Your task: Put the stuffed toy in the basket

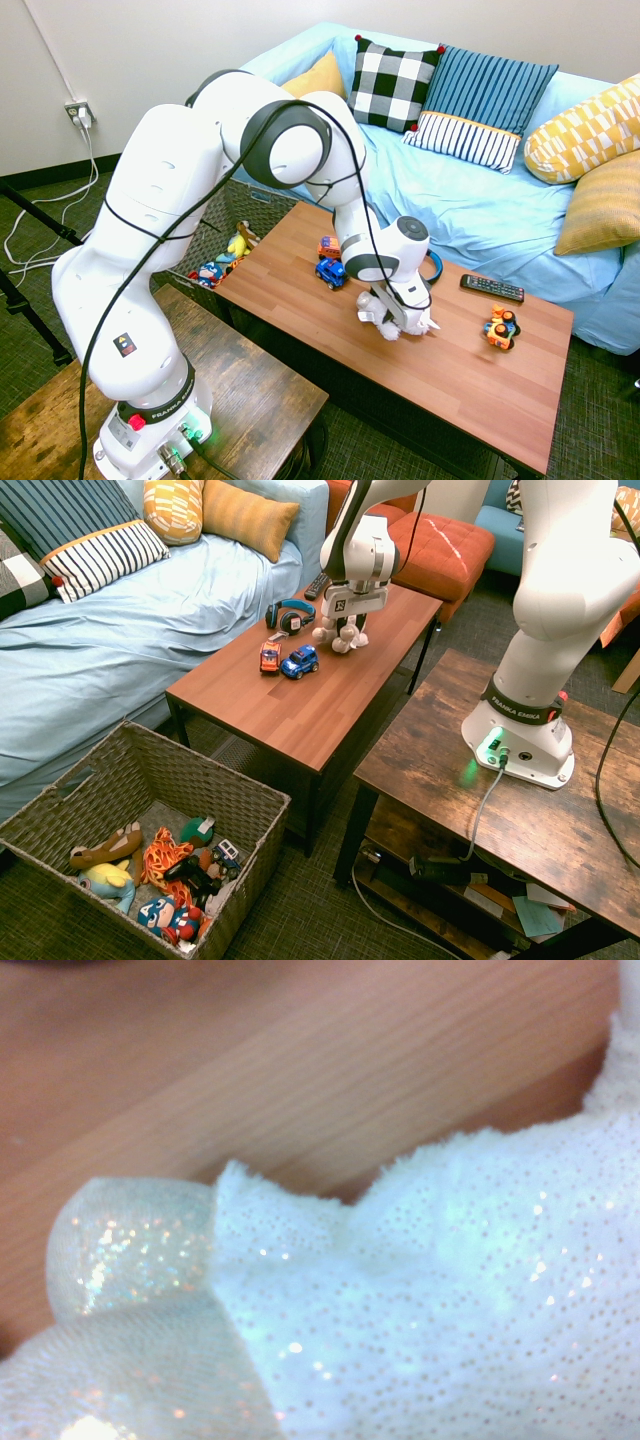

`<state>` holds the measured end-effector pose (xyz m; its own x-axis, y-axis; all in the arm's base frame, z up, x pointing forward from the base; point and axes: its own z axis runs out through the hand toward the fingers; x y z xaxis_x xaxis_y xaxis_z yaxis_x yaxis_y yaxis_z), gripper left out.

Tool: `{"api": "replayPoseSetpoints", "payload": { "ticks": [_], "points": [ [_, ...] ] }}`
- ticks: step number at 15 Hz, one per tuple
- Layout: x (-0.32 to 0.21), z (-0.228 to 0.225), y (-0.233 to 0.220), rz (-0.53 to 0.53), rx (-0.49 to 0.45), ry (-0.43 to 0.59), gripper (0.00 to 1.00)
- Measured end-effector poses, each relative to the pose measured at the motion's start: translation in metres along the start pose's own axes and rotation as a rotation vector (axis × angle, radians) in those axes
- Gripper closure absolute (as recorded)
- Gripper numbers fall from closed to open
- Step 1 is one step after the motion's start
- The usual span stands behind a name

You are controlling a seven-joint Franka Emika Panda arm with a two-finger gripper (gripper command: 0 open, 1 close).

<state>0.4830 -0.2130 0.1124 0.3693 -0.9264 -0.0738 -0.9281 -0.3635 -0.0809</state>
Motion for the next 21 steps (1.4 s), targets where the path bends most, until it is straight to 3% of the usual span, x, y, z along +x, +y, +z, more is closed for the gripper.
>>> {"api": "replayPoseSetpoints", "payload": {
  "ticks": [5,10,16,21],
  "points": [
    [-0.079,-0.103,-0.063,-0.123,0.117,0.055,1.00],
    [-0.261,-0.176,-0.137,-0.279,0.171,0.100,1.00],
    [-0.465,-0.126,-0.181,-0.452,0.124,0.109,1.00],
    [-0.580,-0.019,-0.204,-0.579,0.017,0.144,1.00]
  ]
}}
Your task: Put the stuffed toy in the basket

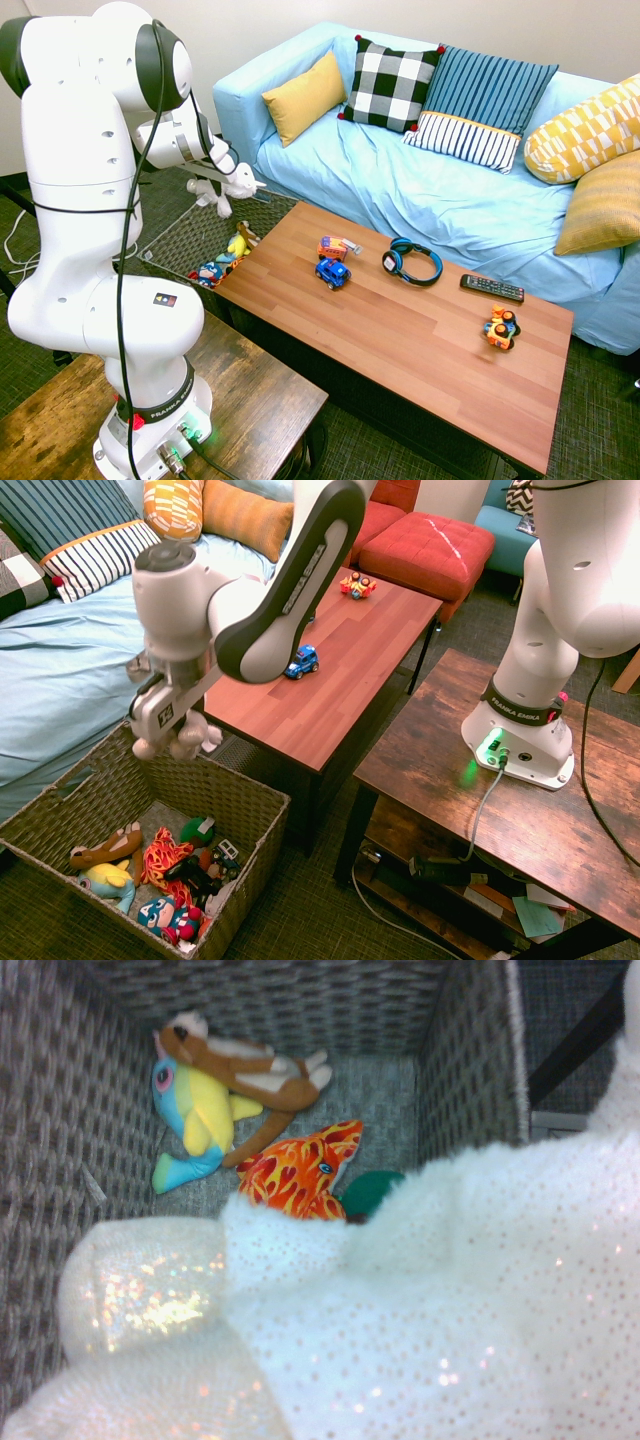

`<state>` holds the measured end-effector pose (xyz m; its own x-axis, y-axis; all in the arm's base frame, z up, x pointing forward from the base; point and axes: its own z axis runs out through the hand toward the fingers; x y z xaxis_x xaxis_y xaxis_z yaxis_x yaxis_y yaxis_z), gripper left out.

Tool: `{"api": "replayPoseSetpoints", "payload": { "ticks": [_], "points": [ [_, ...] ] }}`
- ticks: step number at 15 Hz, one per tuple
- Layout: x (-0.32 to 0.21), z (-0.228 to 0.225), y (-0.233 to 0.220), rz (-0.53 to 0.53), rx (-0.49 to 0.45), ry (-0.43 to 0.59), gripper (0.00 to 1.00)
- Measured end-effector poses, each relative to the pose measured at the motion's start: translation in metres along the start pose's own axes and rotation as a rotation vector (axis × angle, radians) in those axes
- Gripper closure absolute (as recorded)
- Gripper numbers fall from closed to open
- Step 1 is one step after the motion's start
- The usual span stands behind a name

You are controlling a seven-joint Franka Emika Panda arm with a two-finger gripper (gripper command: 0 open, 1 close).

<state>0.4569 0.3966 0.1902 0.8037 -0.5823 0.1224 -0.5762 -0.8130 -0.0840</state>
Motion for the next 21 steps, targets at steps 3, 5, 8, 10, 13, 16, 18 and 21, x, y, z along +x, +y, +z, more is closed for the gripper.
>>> {"api": "replayPoseSetpoints", "payload": {
  "ticks": [3,5,8,10,13,16,18,21],
  "points": [
    [-0.008,0.062,-0.018,-0.002,-0.048,-0.006,0.00],
    [-0.006,0.079,-0.026,0.016,-0.058,-0.019,0.00],
    [0.005,0.072,-0.038,0.020,-0.058,-0.038,0.00],
    [0.011,0.070,-0.040,0.024,-0.064,-0.045,0.00],
    [0.018,0.071,-0.037,0.032,-0.071,-0.047,0.00],
    [0.020,0.071,-0.037,0.034,-0.071,-0.044,0.00],
    [0.020,0.068,-0.038,0.032,-0.072,-0.040,0.00],
    [0.015,0.061,-0.041,0.039,-0.079,-0.028,0.00]
  ]
}}
